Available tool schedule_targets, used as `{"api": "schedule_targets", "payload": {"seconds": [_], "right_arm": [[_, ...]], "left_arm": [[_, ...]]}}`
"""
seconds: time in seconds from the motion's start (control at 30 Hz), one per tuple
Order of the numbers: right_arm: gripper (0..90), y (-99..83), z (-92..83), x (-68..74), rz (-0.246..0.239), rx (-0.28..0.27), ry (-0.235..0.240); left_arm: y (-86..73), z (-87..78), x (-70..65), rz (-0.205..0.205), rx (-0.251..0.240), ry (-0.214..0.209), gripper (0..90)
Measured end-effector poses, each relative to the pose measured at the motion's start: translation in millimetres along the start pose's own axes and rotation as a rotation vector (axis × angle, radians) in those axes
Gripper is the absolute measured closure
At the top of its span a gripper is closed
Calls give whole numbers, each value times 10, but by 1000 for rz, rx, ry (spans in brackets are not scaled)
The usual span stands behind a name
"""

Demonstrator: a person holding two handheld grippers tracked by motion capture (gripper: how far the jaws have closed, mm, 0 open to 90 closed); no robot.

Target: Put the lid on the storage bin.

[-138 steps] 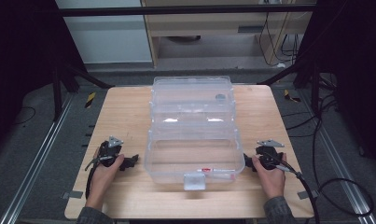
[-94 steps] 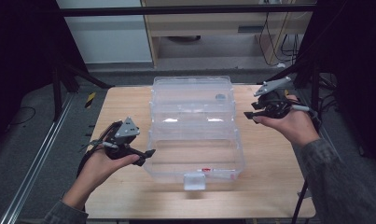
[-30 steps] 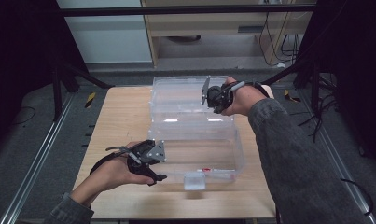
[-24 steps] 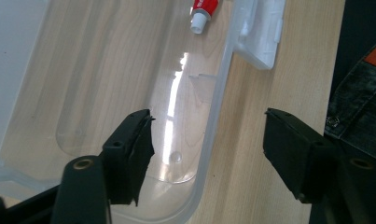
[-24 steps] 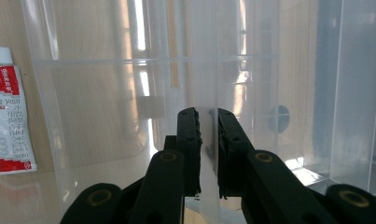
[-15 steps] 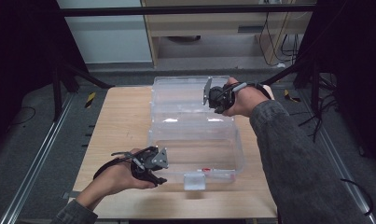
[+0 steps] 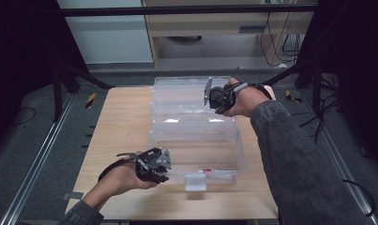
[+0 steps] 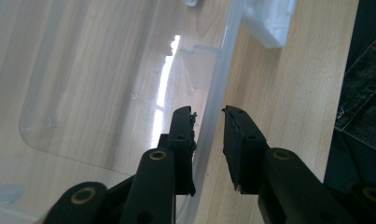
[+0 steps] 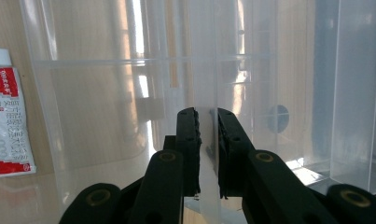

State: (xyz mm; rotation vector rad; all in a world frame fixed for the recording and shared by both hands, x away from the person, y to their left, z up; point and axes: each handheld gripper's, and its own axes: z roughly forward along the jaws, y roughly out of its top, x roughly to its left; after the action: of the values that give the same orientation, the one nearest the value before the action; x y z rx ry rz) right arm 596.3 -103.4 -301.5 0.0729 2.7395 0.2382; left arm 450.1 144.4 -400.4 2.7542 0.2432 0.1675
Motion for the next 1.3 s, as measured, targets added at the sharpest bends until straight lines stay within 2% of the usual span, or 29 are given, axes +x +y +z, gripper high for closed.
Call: {"api": "schedule_targets", "payload": {"seconds": [0.33, 0.67, 0.77, 0.83, 1.0, 1.3], "right_arm": [[811, -4, 2, -4, -2, -4, 2], [824, -19, -8, 7, -13, -6, 0], [826, -20, -9, 3, -14, -7, -1], [828, -14, 2, -9, -14, -11, -6], [828, -5, 19, -27, -13, -16, -6], [835, 1, -5, -5, -20, -18, -17]], "left_arm": [[13, 27, 19, 34, 28, 10, 802], [8, 30, 14, 45, 22, 22, 813], [14, 34, 13, 38, 24, 35, 811], [31, 42, 12, 48, 30, 56, 809], [26, 47, 41, 34, 20, 43, 811], [26, 52, 65, 41, 16, 39, 813]]}}
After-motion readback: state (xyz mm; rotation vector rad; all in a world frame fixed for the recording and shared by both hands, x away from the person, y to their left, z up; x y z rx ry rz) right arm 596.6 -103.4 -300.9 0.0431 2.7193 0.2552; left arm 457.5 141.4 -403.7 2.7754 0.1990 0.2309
